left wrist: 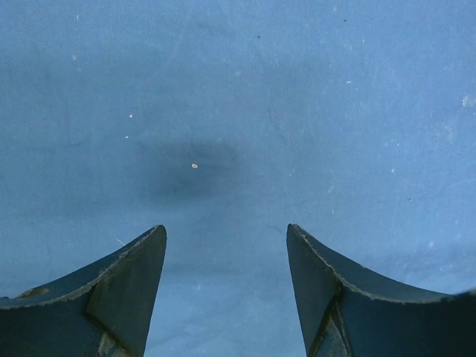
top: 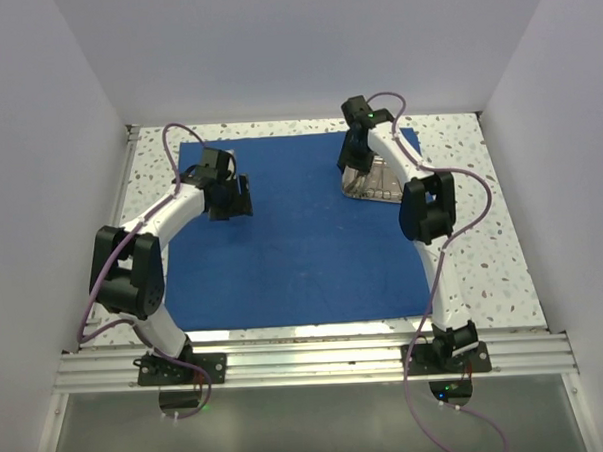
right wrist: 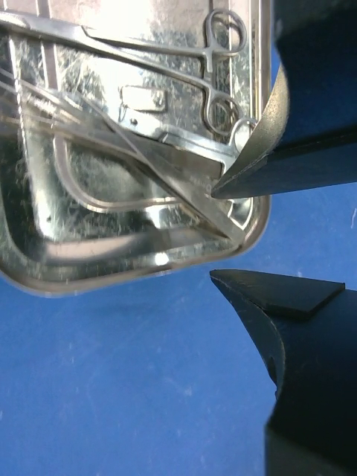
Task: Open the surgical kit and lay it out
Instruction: Pick up the medical item from the container.
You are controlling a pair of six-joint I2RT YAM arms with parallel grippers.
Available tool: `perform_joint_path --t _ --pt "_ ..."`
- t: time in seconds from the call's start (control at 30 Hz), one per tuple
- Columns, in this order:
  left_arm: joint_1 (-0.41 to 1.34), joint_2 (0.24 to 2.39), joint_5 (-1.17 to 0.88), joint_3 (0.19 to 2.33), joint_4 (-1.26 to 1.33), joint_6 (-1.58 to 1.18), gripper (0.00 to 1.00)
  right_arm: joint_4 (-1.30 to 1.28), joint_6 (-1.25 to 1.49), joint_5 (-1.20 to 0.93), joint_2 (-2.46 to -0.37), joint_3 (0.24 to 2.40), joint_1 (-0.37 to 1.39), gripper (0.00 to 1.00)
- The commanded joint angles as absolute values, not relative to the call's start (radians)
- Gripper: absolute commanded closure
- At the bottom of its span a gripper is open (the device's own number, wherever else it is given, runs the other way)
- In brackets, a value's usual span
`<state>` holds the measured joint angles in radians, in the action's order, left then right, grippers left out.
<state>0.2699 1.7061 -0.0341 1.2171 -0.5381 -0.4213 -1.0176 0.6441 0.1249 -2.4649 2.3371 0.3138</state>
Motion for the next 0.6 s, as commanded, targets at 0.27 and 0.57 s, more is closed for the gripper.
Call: perform_joint_path --t 0.27,0.57 --pt "0.27 1.713 -0.028 1.235 -0.499 -0.379 0.3 -1.094 0.647 0.196 -2.493 2.387 0.313 0.52" --pt "0.27 1.74 -0.028 1.25 -0.512 -0.359 0.3 -1.06 0.667 0.192 -2.556 2.405 0.313 0.52"
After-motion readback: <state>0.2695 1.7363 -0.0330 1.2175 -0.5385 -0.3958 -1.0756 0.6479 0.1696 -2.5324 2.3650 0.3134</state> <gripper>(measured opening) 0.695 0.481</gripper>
